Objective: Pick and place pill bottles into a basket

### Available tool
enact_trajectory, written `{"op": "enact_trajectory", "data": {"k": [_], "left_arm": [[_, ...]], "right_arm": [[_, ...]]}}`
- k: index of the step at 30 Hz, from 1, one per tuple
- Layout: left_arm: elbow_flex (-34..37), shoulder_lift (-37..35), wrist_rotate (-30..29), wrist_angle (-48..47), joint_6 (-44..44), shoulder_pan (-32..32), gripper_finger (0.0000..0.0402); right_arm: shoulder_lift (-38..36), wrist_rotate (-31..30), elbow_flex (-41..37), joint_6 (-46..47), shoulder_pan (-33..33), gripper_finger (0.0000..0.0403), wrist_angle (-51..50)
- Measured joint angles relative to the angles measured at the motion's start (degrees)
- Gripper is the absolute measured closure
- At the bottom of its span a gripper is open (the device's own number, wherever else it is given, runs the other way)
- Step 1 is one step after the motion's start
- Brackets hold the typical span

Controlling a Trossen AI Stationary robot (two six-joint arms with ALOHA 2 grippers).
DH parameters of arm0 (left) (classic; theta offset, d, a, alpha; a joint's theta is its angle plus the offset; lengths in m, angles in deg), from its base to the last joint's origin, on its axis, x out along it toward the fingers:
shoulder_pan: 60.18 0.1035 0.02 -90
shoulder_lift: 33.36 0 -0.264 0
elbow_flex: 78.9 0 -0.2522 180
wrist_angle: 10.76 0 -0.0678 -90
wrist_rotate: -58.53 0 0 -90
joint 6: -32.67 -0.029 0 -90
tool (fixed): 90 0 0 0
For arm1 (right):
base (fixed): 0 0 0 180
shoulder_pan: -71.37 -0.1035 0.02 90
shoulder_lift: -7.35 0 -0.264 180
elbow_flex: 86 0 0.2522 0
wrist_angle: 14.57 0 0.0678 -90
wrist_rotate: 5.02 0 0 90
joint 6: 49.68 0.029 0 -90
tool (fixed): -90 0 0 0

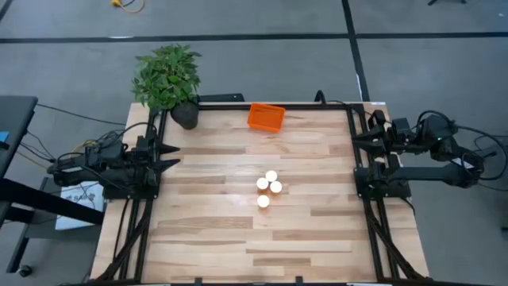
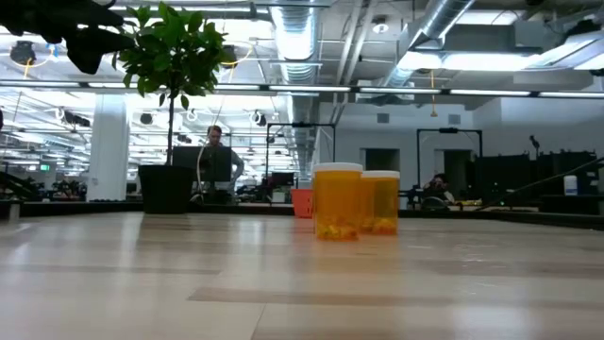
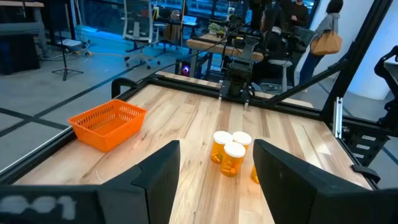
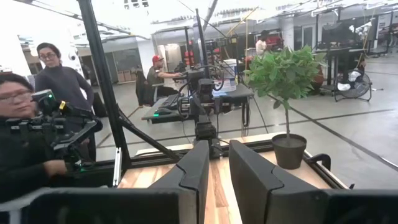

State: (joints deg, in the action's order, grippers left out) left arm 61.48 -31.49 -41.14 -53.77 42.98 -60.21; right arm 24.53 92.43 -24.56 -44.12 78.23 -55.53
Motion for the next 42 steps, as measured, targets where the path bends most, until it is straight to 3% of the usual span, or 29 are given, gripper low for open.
{"op": "enact_trajectory", "data": {"k": [27, 30, 32, 37, 42], "left_arm": [[0.0, 0.0, 0.0, 0.1, 0.0, 0.0, 0.0207], [0.0, 0.0, 0.0, 2.1, -0.2, 0.0, 0.0207], [0.0, 0.0, 0.0, 4.0, 0.5, 0.0, 0.0207], [0.0, 0.0, 0.1, 7.0, 12.6, 0.0, 0.0207], [0.0, 0.0, -2.2, 9.8, 10.0, 0.0, 0.0207]], "right_arm": [[0.0, -0.1, 0.0, 0.0, 0.0, 0.0344, 0.0], [0.0, -1.9, 0.0, -3.6, 0.0, 0.0344, 0.5], [0.3, -2.5, -0.1, -2.3, 0.0, 0.0344, 2.9], [4.0, -1.5, -2.3, 4.9, -0.1, 0.0344, 19.6], [6.5, -4.1, -2.4, -0.5, 0.0, 0.0344, 33.3]]}}
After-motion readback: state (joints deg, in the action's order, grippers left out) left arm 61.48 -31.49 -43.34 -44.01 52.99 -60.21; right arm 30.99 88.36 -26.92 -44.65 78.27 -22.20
